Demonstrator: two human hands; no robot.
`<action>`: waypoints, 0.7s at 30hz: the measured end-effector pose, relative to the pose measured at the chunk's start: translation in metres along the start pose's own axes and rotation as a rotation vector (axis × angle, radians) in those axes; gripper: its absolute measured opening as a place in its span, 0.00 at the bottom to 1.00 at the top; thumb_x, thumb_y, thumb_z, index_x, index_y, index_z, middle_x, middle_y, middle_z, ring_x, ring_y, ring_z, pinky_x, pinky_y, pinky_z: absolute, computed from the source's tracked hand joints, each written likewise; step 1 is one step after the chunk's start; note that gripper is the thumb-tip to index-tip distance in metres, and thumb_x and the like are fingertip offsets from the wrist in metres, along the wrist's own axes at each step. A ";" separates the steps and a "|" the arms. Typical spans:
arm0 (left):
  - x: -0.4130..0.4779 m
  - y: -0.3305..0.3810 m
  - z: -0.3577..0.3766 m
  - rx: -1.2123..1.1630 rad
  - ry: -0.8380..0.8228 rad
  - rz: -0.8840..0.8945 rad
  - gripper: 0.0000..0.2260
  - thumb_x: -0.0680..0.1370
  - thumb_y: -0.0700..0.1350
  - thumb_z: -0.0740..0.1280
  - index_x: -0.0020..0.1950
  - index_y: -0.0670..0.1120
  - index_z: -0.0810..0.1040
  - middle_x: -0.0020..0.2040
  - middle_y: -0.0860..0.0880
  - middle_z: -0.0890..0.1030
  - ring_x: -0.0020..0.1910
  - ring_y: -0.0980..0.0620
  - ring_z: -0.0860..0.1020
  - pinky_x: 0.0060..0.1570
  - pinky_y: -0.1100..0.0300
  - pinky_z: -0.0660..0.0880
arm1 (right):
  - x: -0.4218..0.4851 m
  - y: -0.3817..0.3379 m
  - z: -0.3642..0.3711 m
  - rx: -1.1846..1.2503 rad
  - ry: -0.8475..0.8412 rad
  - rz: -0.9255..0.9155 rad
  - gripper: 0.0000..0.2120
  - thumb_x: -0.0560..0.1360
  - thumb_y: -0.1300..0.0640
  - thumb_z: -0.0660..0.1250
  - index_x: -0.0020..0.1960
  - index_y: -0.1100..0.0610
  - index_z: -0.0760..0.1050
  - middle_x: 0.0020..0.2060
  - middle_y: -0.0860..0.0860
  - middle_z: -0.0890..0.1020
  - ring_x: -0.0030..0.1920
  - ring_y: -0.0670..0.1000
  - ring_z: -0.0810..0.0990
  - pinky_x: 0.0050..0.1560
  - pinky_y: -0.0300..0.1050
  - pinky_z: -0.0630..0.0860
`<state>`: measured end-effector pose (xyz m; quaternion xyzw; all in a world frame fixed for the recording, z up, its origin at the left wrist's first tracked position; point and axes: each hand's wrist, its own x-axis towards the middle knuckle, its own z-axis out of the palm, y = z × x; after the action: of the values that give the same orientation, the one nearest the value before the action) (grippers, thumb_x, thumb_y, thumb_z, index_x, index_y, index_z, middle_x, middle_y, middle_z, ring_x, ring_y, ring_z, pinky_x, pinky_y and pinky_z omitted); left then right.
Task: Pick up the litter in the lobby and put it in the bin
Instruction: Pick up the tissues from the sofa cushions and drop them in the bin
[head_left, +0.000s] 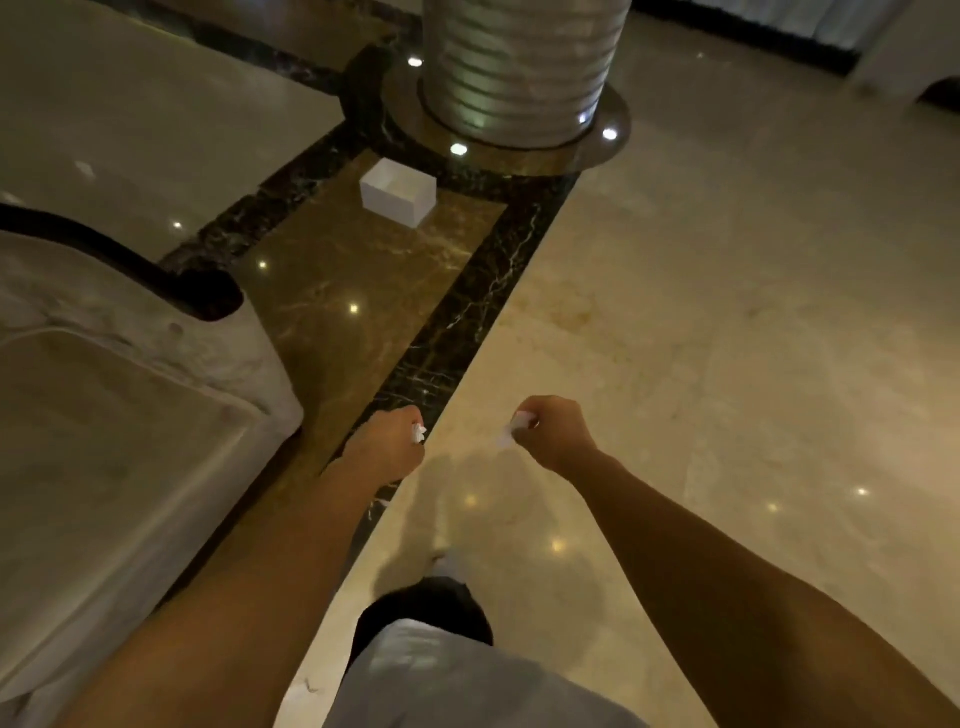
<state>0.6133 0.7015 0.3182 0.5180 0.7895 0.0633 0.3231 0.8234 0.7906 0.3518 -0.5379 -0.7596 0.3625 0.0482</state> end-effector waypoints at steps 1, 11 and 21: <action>0.028 0.007 -0.011 -0.004 -0.001 -0.001 0.09 0.77 0.45 0.66 0.57 0.50 0.74 0.52 0.46 0.79 0.49 0.47 0.77 0.53 0.50 0.78 | 0.024 0.001 -0.014 0.001 -0.006 0.016 0.05 0.72 0.62 0.68 0.43 0.61 0.83 0.43 0.57 0.85 0.43 0.55 0.81 0.41 0.38 0.71; 0.294 0.087 -0.133 -0.169 0.036 -0.056 0.05 0.77 0.46 0.66 0.51 0.50 0.75 0.48 0.47 0.79 0.47 0.49 0.79 0.50 0.52 0.79 | 0.306 -0.003 -0.109 0.078 0.021 0.073 0.03 0.74 0.55 0.67 0.43 0.55 0.77 0.39 0.48 0.77 0.42 0.51 0.75 0.40 0.38 0.67; 0.544 0.145 -0.269 -0.533 0.124 -0.280 0.01 0.77 0.39 0.67 0.46 0.43 0.78 0.37 0.44 0.79 0.33 0.48 0.78 0.29 0.62 0.74 | 0.637 -0.047 -0.205 -0.041 -0.145 0.008 0.15 0.75 0.55 0.65 0.60 0.57 0.78 0.55 0.56 0.81 0.52 0.54 0.79 0.45 0.40 0.70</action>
<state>0.4323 1.2977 0.3497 0.2964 0.8269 0.2545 0.4045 0.6159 1.4285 0.3286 -0.5141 -0.7663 0.3848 -0.0194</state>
